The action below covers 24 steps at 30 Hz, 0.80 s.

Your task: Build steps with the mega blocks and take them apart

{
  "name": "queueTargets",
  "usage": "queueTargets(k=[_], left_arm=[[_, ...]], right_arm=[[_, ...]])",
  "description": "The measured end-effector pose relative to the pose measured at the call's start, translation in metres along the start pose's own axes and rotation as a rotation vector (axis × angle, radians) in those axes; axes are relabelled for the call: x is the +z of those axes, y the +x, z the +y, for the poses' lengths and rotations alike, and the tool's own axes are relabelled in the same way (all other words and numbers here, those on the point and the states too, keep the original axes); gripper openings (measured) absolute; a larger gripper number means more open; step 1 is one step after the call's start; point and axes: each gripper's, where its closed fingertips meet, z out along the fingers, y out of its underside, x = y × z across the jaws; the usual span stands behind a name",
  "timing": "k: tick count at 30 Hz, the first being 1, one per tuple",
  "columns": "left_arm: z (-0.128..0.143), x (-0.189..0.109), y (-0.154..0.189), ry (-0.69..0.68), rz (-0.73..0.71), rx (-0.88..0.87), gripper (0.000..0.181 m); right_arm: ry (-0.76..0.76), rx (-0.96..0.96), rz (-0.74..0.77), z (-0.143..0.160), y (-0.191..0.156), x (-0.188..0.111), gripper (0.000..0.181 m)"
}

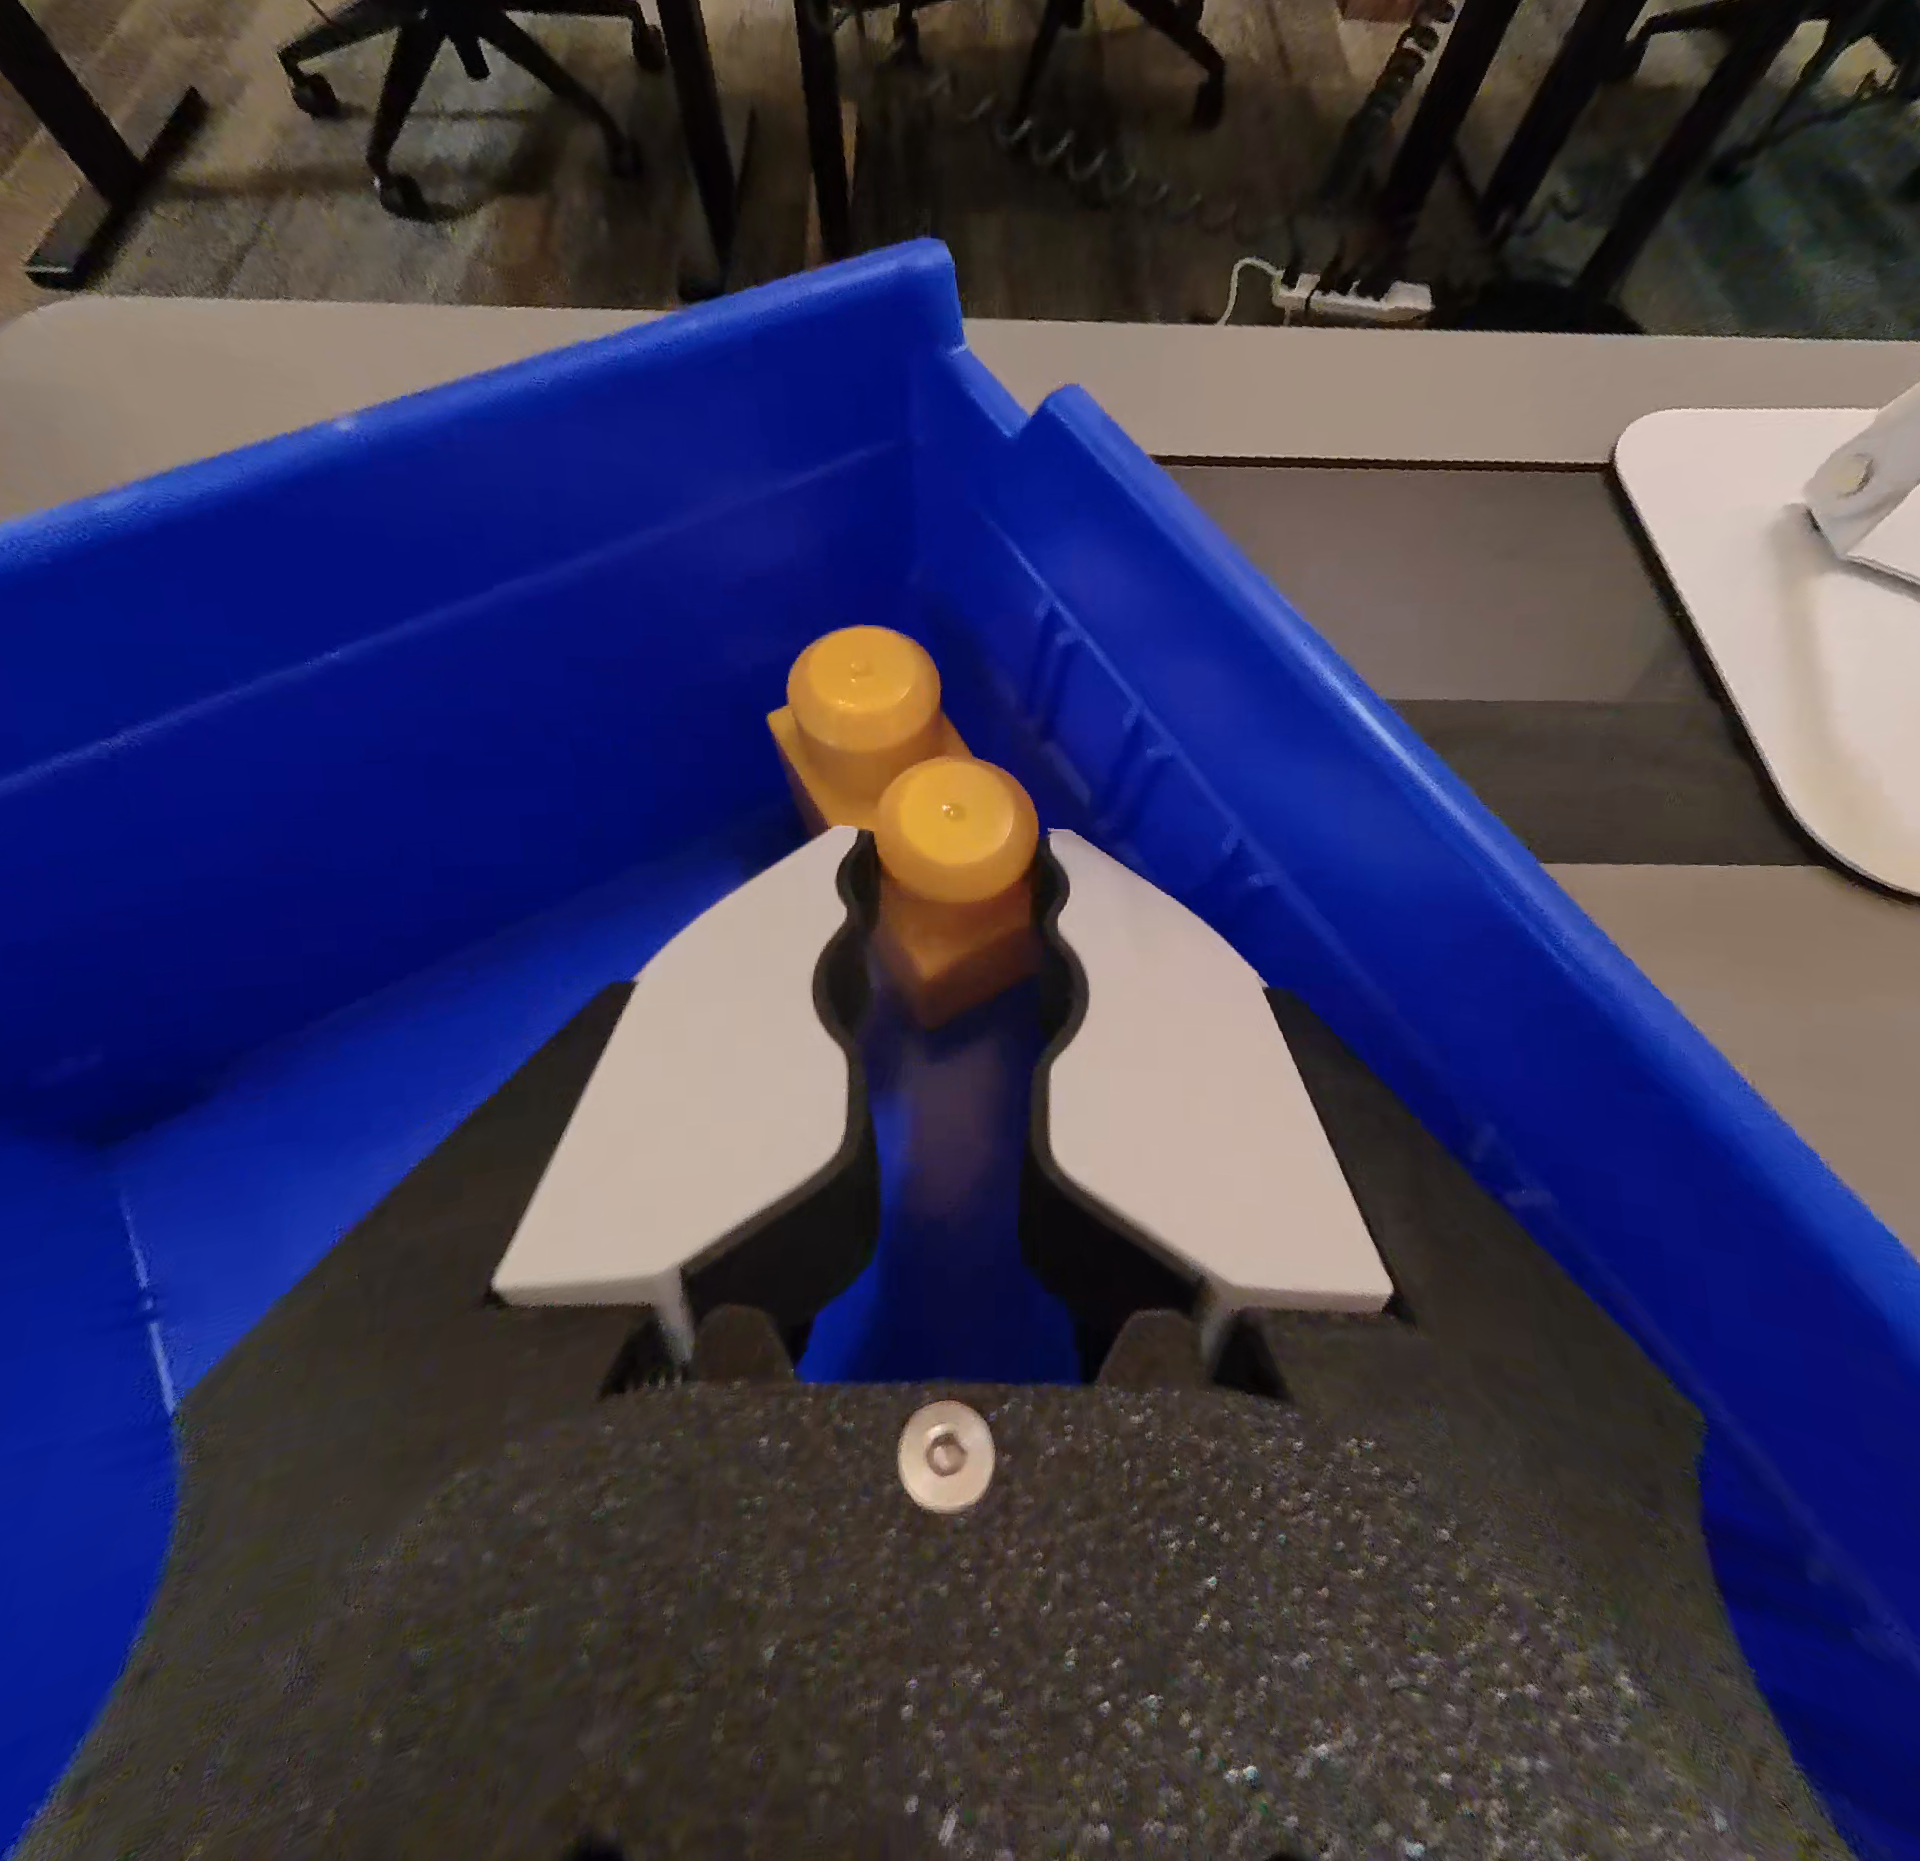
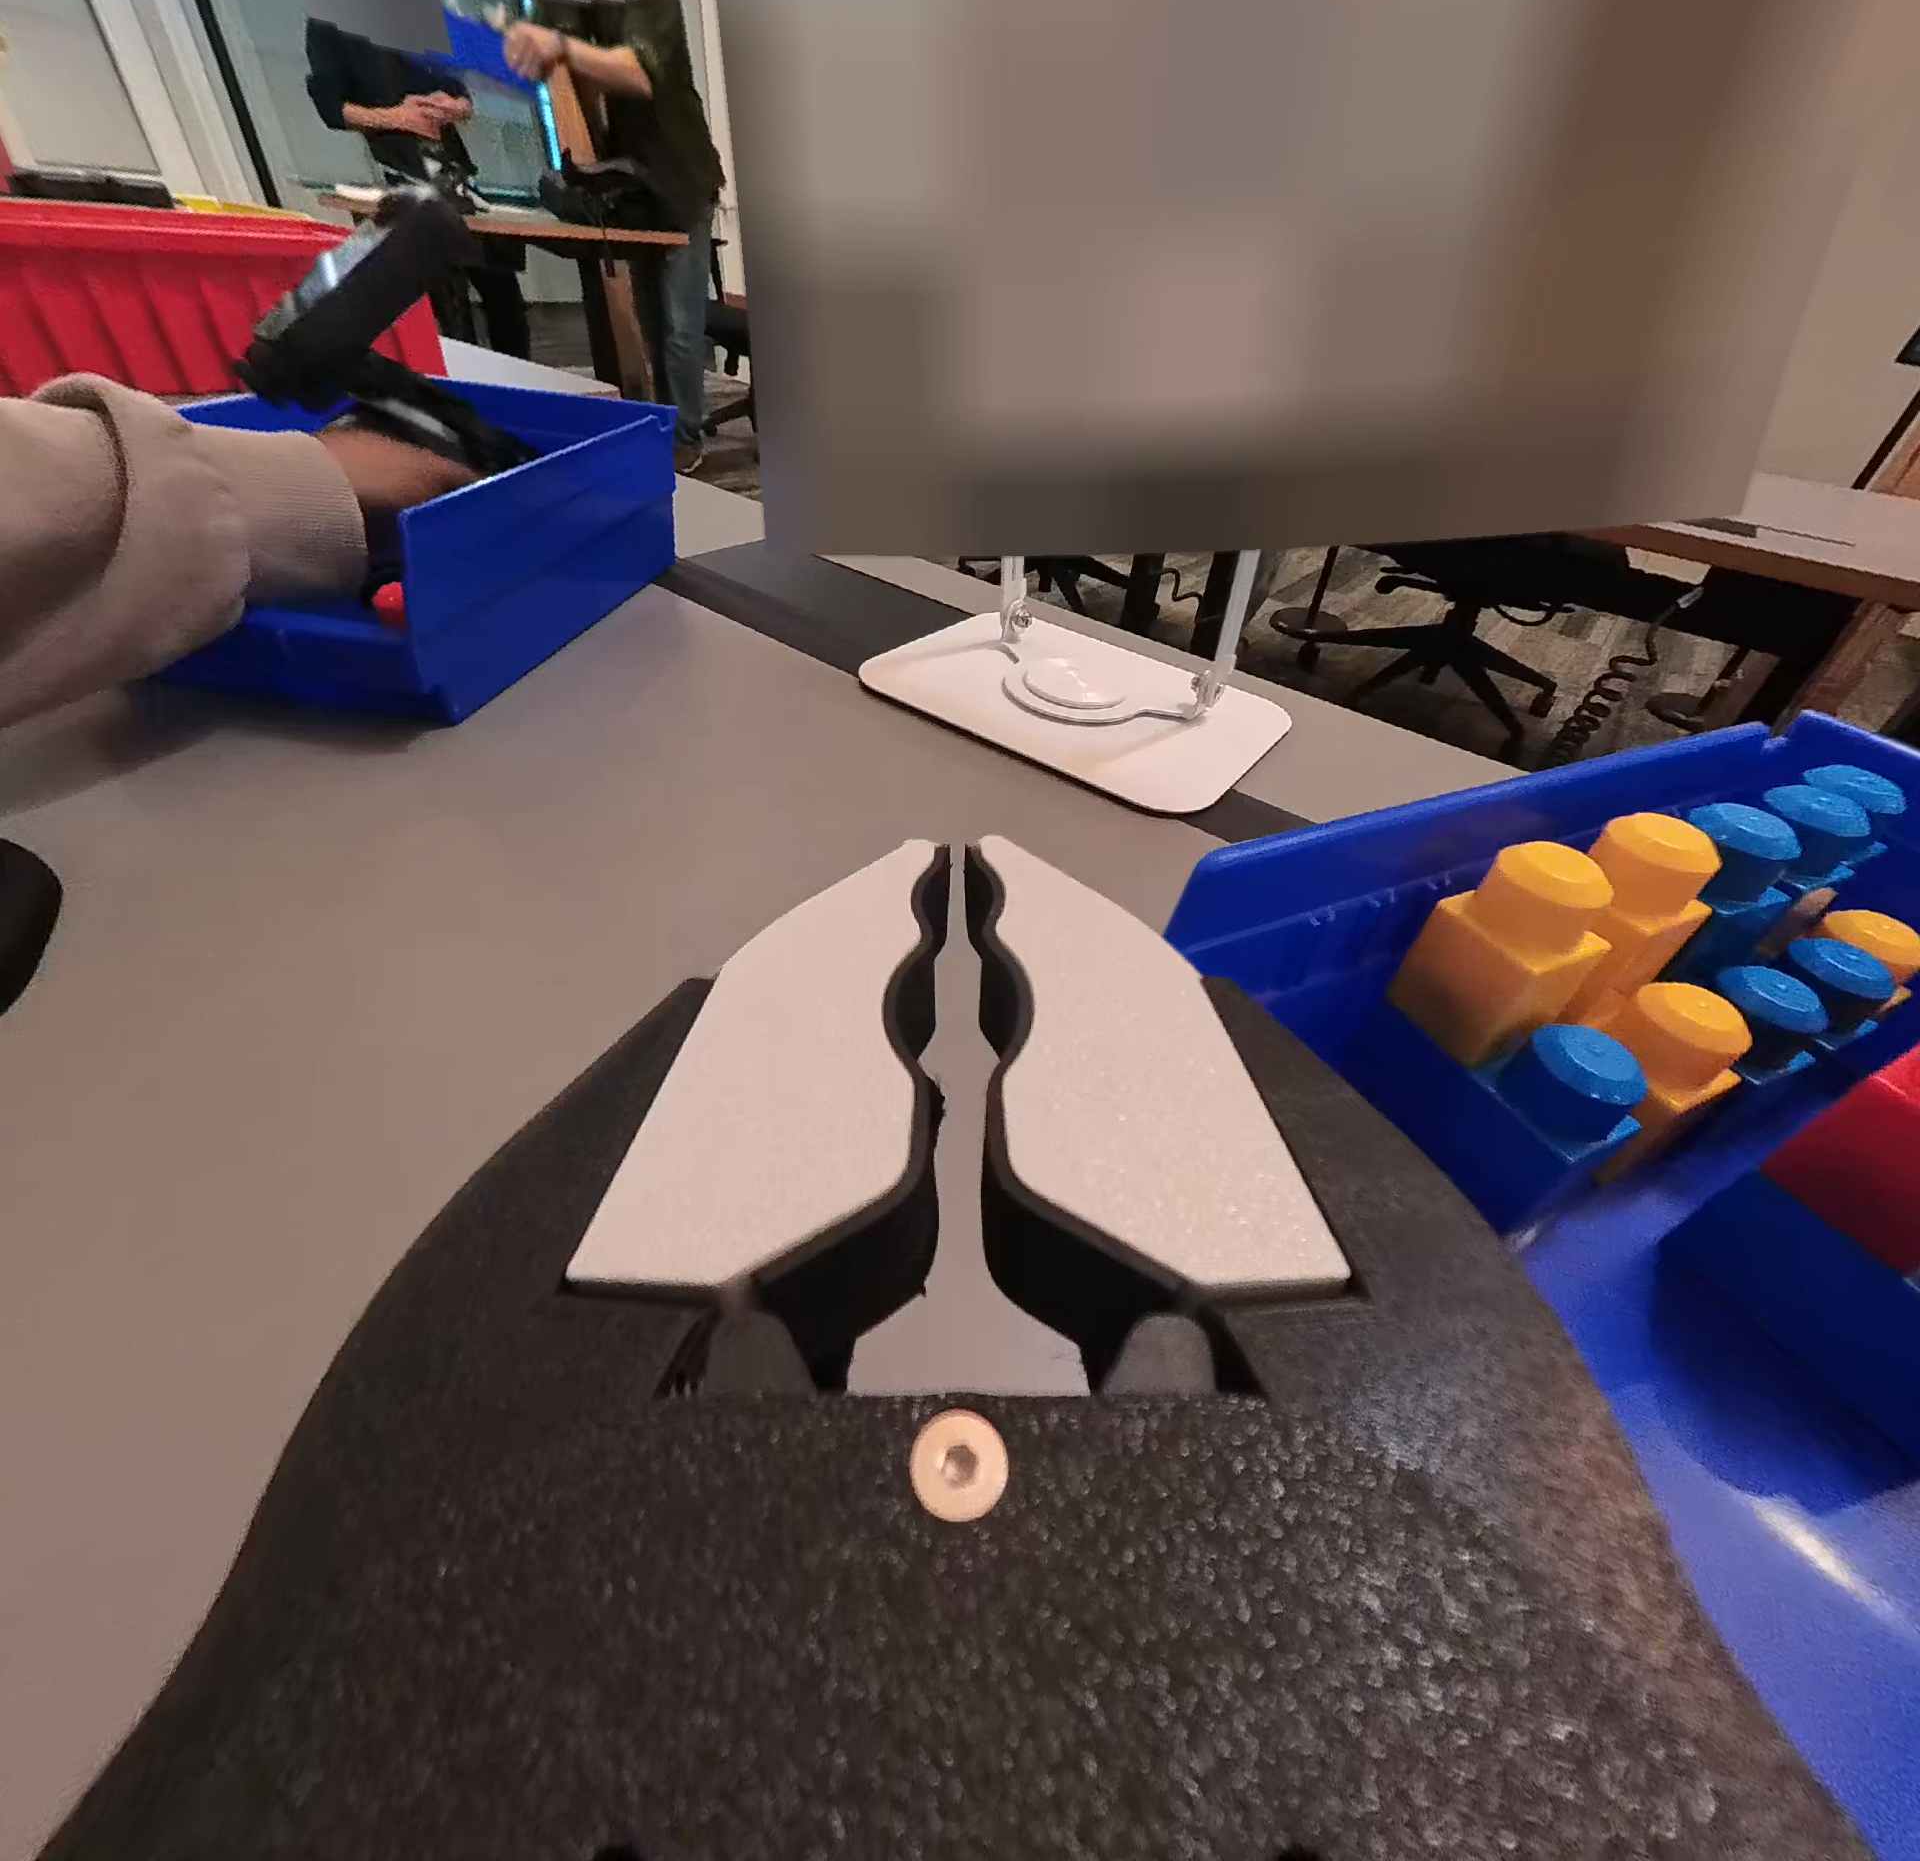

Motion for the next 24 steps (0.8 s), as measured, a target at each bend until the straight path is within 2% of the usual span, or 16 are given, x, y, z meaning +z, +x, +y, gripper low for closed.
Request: queueTargets(k=[4,7,11,13,15,18,20,24], left_arm=[[-0.013,-0.018,-0.005,0.056,-0.031,0.021,0.029],[-0.043,-0.055,0.005,0.187,0.018,0.057,0.029],[-0.087,-0.143,0.072,0.436,0.355,0.130,0.029],[-0.089,-0.194,0.121,0.522,0.568,0.228,0.028],[-0.072,-0.241,0.170,0.561,0.794,0.334,0.028],[-0.021,-0.292,0.237,0.520,1.123,0.441,0.028],[0.024,-0.307,0.275,0.438,1.267,0.531,0.028],[0.111,-0.317,0.339,0.258,1.466,0.698,0.028]], right_arm=[[-0.015,-0.005,-0.005,0.004,-0.001,0.002,0.002],[-0.016,-0.007,-0.009,0.004,-0.003,0.002,0.002],[-0.015,-0.003,-0.013,0.004,-0.003,0.002,0.002],[-0.013,0.005,-0.010,0.004,-0.001,0.002,0.002],[-0.013,0.012,-0.007,0.004,0.000,0.001,0.002],[-0.020,0.014,-0.002,0.006,0.001,0.002,0.002],[-0.030,0.013,-0.002,0.009,0.001,0.003,0.002],[-0.053,-0.009,0.000,0.015,-0.002,0.006,0.002]])
